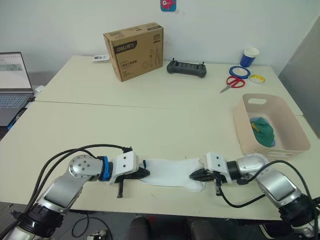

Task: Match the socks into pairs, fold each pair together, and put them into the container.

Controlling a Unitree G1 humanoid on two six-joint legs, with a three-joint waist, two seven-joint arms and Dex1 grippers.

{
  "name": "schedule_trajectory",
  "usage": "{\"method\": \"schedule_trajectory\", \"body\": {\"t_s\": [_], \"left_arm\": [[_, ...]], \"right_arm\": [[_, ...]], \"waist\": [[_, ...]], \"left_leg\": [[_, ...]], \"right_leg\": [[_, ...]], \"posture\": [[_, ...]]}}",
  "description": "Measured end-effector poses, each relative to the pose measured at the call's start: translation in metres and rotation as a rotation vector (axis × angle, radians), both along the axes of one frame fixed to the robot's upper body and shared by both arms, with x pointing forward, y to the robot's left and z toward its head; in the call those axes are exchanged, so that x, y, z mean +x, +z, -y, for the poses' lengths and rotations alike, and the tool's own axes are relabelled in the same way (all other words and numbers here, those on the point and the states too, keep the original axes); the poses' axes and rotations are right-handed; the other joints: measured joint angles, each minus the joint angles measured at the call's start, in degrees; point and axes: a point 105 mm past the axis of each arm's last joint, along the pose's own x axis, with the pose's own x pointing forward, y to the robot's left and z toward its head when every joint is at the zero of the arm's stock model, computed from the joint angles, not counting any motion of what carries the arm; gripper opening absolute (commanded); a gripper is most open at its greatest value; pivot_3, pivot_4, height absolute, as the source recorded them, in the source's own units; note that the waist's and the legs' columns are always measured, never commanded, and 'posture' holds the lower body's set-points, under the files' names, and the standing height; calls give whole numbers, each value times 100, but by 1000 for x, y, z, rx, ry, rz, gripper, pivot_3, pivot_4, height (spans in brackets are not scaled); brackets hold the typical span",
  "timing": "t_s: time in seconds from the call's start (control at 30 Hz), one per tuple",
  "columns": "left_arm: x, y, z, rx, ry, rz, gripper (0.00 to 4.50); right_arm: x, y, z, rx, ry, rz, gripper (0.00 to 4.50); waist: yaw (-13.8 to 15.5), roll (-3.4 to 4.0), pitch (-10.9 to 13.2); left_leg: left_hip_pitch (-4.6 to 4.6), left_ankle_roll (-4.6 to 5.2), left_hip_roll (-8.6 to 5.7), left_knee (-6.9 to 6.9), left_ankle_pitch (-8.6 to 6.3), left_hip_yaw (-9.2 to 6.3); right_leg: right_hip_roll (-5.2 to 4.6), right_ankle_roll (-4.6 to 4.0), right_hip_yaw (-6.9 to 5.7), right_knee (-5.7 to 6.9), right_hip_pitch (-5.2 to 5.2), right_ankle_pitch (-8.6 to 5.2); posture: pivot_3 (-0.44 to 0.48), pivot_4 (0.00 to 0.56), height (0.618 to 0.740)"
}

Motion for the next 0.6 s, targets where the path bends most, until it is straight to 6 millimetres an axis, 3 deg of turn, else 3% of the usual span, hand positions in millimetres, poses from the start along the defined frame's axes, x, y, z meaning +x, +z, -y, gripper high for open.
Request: {"method": "schedule_trajectory", "body": {"t_s": [0.23, 0.33, 0.47, 0.6], "left_arm": [[2, -1, -11, -15, 49, -11, 13], [2, 3, -9, -90, 85, -25, 13], [0, 10, -4, -123, 82, 4, 0], [0, 10, -4, -118, 79, 11, 0]], "right_arm": [[-3, 2, 31, -46, -58, -26, 0], [3, 17, 39, 35, -171, -95, 0], [12, 38, 46, 160, -316, -196, 946], [12, 31, 52, 145, -405, -276, 2351]], "waist": [[1, 2, -1], [-5, 2, -1], [7, 0, 0], [18, 1, 0]], "left_leg": [[24, 1, 1, 9, 1, -3], [19, 0, 0, 12, 1, -3], [18, 0, 0, 10, 1, -14], [16, 1, -1, 9, 1, -15]], "right_leg": [[1, -5, 1, 3, 31, 4], [-1, 9, 2, 2, 32, 12], [1, 5, -5, 1, 35, 11], [1, 3, -6, -1, 33, 7]], "posture": [[0, 150, 740], [0, 150, 740], [0, 150, 740], [0, 150, 740]]}}
